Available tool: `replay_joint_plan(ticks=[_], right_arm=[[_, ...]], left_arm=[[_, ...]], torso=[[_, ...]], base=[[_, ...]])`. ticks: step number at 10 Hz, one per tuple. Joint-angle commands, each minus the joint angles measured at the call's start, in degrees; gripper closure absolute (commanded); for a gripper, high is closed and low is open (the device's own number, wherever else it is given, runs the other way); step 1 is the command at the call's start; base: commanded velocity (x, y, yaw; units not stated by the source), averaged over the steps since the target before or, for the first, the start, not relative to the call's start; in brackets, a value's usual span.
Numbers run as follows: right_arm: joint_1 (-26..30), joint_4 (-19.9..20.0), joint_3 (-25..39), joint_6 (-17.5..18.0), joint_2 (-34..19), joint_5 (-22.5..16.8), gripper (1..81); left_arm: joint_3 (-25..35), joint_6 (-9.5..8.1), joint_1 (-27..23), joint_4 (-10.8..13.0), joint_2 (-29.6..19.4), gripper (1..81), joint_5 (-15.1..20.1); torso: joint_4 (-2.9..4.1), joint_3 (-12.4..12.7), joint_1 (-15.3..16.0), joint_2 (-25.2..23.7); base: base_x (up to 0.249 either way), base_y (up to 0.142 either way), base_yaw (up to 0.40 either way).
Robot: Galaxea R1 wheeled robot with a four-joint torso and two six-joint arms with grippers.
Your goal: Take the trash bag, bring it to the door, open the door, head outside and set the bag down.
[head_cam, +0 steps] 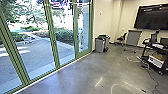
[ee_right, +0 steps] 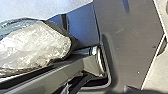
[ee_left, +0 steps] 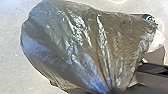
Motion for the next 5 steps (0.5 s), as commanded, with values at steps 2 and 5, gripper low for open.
replay_joint_plan(ticks=[2,5], right_arm=[[2.53,-0.37,0.53,0.14,0.48,-3.14,1.0],[2.44,-0.37,0.53,0.14,0.57,-3.14,1.0]], left_arm=[[-0.14,0.27,-2.96,0.61,-0.14,81.1,3.62],[-0.23,0.27,-2.96,0.61,-0.23,81.1,3.62]], torso=[[0.00,0.00,0.02,0.00],[0.00,0.00,0.00,0.00]], base=[[0.152,0.000,0.000],[0.151,0.000,0.000]])
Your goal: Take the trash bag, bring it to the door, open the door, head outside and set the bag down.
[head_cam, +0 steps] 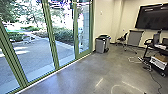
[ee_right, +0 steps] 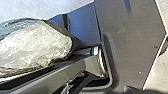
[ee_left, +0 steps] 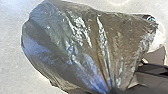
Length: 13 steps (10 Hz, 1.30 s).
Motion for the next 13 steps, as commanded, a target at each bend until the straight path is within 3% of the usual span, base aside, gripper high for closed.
replay_joint_plan(ticks=[1,12,13], right_arm=[[2.41,-0.34,0.53,0.14,0.32,-3.17,1.0],[2.23,-0.43,0.53,0.05,0.23,-3.17,1.0],[2.23,-0.43,0.53,0.05,0.23,-3.17,1.0]], left_arm=[[-0.23,0.27,-2.90,0.58,-0.03,81.1,3.68],[-0.23,0.27,-2.98,0.67,0.06,81.1,3.77],[-0.23,0.27,-2.98,0.67,0.06,81.1,3.68]], torso=[[0.00,0.00,0.00,0.00],[0.00,0.00,0.00,0.00],[0.00,1.29,0.00,0.00]], base=[[0.152,0.000,0.000],[0.152,0.000,0.000],[0.151,0.000,0.000]])
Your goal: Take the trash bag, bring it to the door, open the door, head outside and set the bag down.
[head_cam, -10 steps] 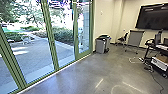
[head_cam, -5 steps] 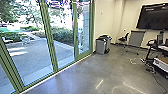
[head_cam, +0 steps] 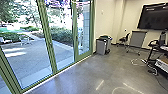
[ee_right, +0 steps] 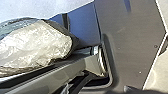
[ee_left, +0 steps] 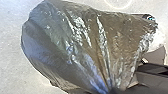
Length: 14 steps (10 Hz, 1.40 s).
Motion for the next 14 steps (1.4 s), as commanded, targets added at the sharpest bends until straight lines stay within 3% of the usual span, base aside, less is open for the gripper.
replay_joint_plan(ticks=[1,2,3,6,14], right_arm=[[2.27,-1.04,0.53,0.05,0.32,-3.17,1.0],[2.18,-1.48,0.62,0.05,0.32,-3.17,1.0],[2.18,-1.48,0.61,0.05,0.32,-3.17,1.0],[2.18,-1.40,0.53,0.05,0.32,-3.17,1.0],[2.18,-1.48,0.53,0.05,0.32,-3.17,1.0]], left_arm=[[-0.23,0.27,-2.98,0.51,0.03,81.1,3.73],[-0.23,0.27,-2.98,0.51,0.03,81.1,3.74],[-0.23,0.27,-2.98,0.51,0.03,81.1,3.74],[-0.23,0.27,-2.98,0.77,0.12,81.1,3.74],[-0.23,0.27,-2.99,0.78,0.12,81.1,3.74]], torso=[[0.00,5.67,0.00,0.00],[0.00,6.09,0.02,0.00],[0.00,1.51,0.02,0.00],[0.00,4.82,-0.07,-0.07],[0.00,5.06,-0.07,-0.09]], base=[[0.152,0.000,0.000],[0.152,0.000,0.000],[0.151,0.000,0.000],[0.151,-0.067,0.000],[0.152,-0.080,0.000]])
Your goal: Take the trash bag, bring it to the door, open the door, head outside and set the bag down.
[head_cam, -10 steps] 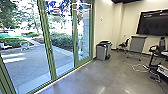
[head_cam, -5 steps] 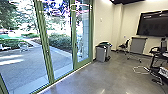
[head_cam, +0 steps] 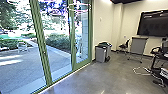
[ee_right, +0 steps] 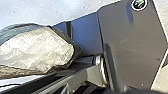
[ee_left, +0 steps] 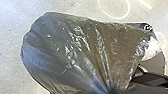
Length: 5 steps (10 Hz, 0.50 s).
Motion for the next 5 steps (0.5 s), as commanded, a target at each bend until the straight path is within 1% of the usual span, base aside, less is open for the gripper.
replay_joint_plan(ticks=[1,2,5], right_arm=[[3.12,-0.51,0.53,0.07,0.43,-2.90,1.0],[3.12,-0.51,0.53,0.07,0.43,-2.90,1.0],[3.12,-0.60,0.61,0.07,0.52,-2.90,1.0]], left_arm=[[-0.17,0.27,-3.66,0.56,-0.16,81.1,3.38],[-0.26,0.27,-3.66,0.47,-0.16,81.1,3.38],[-0.26,0.27,-3.74,0.47,-0.25,81.1,3.38]], torso=[[0.00,0.00,-0.01,0.00],[0.00,0.00,0.00,0.00],[0.00,0.00,0.00,0.00]], base=[[0.152,-0.066,0.000],[0.152,-0.061,0.000],[0.152,0.000,0.000]])
